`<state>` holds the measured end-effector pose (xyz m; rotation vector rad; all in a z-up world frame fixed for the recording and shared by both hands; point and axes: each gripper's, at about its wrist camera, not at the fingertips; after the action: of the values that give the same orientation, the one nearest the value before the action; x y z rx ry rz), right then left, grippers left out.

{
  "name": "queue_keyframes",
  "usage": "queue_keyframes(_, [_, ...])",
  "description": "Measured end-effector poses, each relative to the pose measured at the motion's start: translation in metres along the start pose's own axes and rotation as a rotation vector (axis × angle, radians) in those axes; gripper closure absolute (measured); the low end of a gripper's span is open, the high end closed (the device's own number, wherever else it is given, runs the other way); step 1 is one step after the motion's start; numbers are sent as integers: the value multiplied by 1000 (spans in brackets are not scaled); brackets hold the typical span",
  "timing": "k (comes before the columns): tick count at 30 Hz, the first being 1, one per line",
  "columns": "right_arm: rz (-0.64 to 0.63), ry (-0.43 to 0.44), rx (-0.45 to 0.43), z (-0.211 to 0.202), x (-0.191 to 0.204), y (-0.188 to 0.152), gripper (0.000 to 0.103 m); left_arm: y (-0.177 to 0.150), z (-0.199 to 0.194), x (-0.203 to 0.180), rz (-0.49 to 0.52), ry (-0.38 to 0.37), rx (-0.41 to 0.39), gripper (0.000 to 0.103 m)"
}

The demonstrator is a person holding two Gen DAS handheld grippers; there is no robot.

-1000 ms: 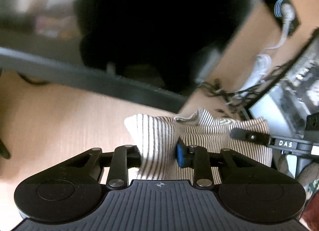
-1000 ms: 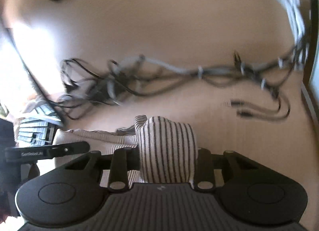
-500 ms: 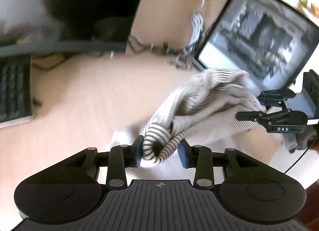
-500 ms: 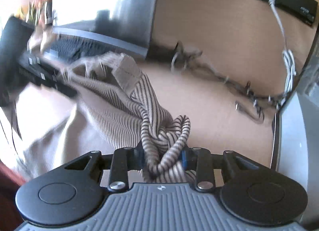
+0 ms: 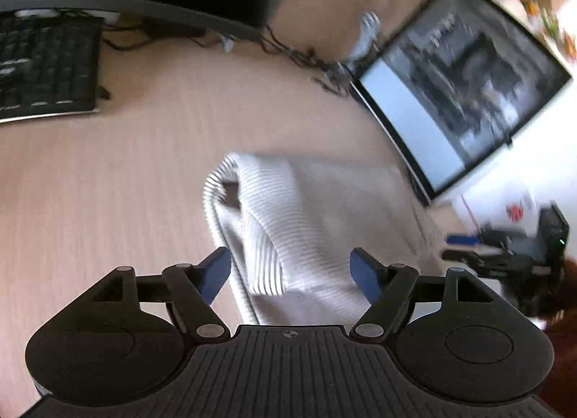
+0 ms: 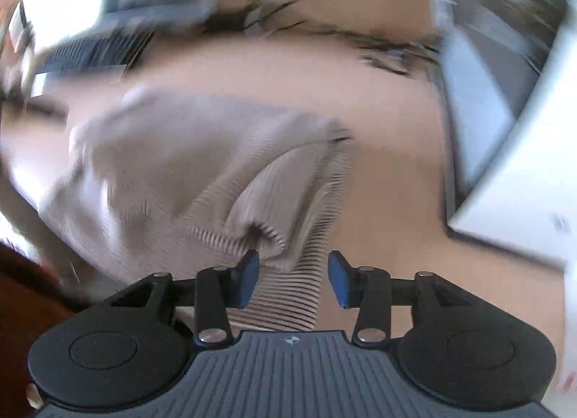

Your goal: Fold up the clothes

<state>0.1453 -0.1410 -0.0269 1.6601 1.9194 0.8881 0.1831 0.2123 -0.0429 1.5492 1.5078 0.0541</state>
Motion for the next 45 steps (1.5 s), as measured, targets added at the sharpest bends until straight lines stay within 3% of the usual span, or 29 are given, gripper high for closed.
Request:
queue_keyframes(1, [76, 11, -17, 0, -8, 3, 44, 1, 3, 3, -35, -7, -10, 21])
queue_keyframes(5, [360, 54, -75, 3, -36, 15, 41, -2, 34, -4, -46, 29, 12, 17])
queue_keyframes(12, [300, 64, 38, 63, -12, 9, 40, -8, 79, -11, -37, 123, 29, 18])
queue_keyframes(13, [282, 71, 39, 67, -10, 11, 40, -9, 82, -12, -47, 124, 26, 24])
queue_keyframes(16, [198, 96, 18, 76, -1, 22, 71, -8, 89, -15, -65, 149, 18, 48])
queue_keyframes(17, [170, 104, 12, 78, 2, 26, 75, -8, 92, -15, -68, 162, 14, 51])
queue_keyframes(19, [128, 101, 5, 90, 5, 39, 77, -1, 100, -15, -72, 181, 8, 55])
queue_keyframes(21, [97, 85, -21, 103, -3, 58, 81, 22, 113, -16, -41, 198, -19, 67])
queue_keyframes(26, [136, 111, -116, 123, -36, 112, 85, 66, 115, -36, 39, 177, -108, 80])
queue_keyframes(30, [100, 153, -161, 102, -44, 122, 85, 55, 94, -56, 50, 115, -131, 80])
queue_keyframes(33, [111, 172, -136, 98, -55, 109, 85, 31, 89, -57, 17, 118, -101, 80])
queue_keyframes(36, [113, 134, -63, 120, -65, 91, 84, 7, 98, -47, -31, 178, -42, 81])
queue_keyframes(38, [102, 83, -28, 132, -68, 79, 76, -1, 103, -37, -54, 224, -28, 81])
queue_keyframes(41, [137, 82, -39, 135, -71, 75, 74, 1, 104, -30, -95, 245, -39, 77])
queue_keyframes(45, [88, 69, -47, 131, -61, 74, 68, 10, 105, -40, 22, 323, -59, 66])
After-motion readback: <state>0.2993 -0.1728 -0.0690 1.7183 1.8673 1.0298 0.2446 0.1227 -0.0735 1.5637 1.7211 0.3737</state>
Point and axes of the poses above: each gripper's, at about its wrist camera, not at the fingertips, and z roughly the way its jaws point, x to its left, y to its top, and after that the axes turned 9 degrees about -x, right-handed
